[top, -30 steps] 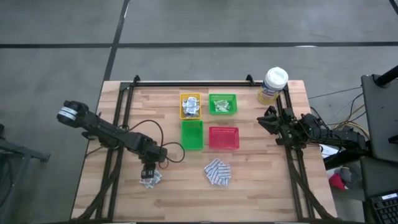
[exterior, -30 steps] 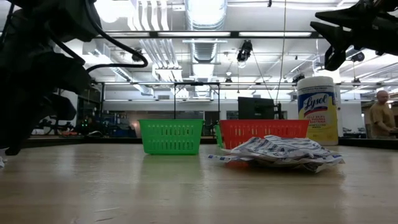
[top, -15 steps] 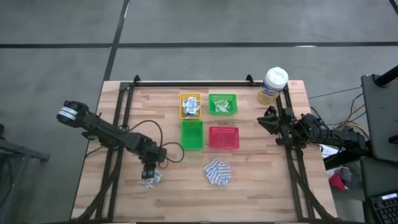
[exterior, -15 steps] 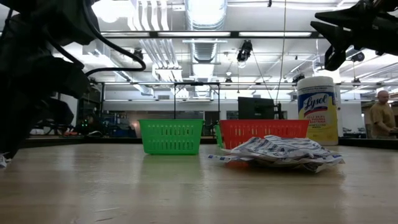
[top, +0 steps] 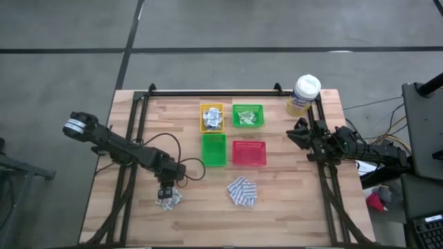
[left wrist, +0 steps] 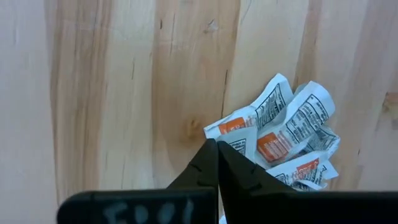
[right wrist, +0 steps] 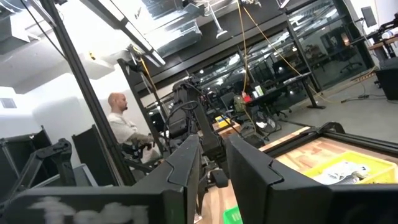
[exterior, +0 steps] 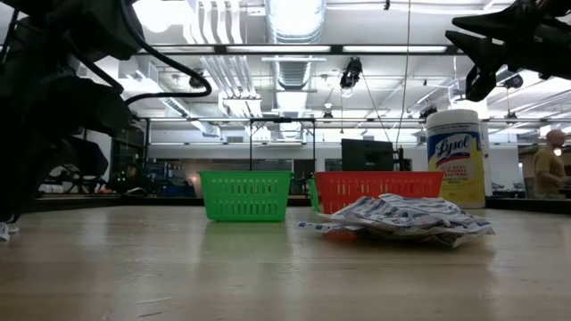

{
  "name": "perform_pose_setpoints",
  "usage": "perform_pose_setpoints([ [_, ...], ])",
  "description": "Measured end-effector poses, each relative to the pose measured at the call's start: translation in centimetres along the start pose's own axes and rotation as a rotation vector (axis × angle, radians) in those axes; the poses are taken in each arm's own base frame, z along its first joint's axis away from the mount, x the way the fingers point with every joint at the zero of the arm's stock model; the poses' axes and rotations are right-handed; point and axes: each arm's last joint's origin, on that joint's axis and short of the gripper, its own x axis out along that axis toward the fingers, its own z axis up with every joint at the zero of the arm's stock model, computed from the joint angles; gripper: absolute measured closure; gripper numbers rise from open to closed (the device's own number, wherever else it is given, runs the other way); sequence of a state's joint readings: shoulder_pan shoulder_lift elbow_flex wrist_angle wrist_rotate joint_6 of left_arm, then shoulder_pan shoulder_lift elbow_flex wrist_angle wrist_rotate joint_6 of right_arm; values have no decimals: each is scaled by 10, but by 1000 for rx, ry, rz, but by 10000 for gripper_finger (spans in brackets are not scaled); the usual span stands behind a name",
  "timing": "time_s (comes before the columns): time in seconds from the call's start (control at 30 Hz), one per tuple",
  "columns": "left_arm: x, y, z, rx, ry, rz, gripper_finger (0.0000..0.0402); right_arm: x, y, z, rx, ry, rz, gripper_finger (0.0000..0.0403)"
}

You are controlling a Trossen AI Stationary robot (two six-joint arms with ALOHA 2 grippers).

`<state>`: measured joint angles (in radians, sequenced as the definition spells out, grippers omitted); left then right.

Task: Pick & Place First Aid Supplies
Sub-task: Put the orange ointment pack into the bottom green bin

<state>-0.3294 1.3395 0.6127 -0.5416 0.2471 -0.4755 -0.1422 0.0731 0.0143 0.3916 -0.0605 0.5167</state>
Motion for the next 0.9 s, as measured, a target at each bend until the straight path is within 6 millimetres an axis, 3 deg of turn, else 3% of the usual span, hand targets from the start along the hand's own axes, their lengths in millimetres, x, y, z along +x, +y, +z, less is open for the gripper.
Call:
perform_pose_setpoints([
  [0.43,-35,-7,6,28,-28,171,401,0,0,0,0,-1,0,328],
  [0.73,-81,-21,39,75,-419,259,401,0,0,0,4,-2,1,318],
  [0.9,-106,-17,55,58,-671,301,401,0,0,0,5,-2,1,317],
])
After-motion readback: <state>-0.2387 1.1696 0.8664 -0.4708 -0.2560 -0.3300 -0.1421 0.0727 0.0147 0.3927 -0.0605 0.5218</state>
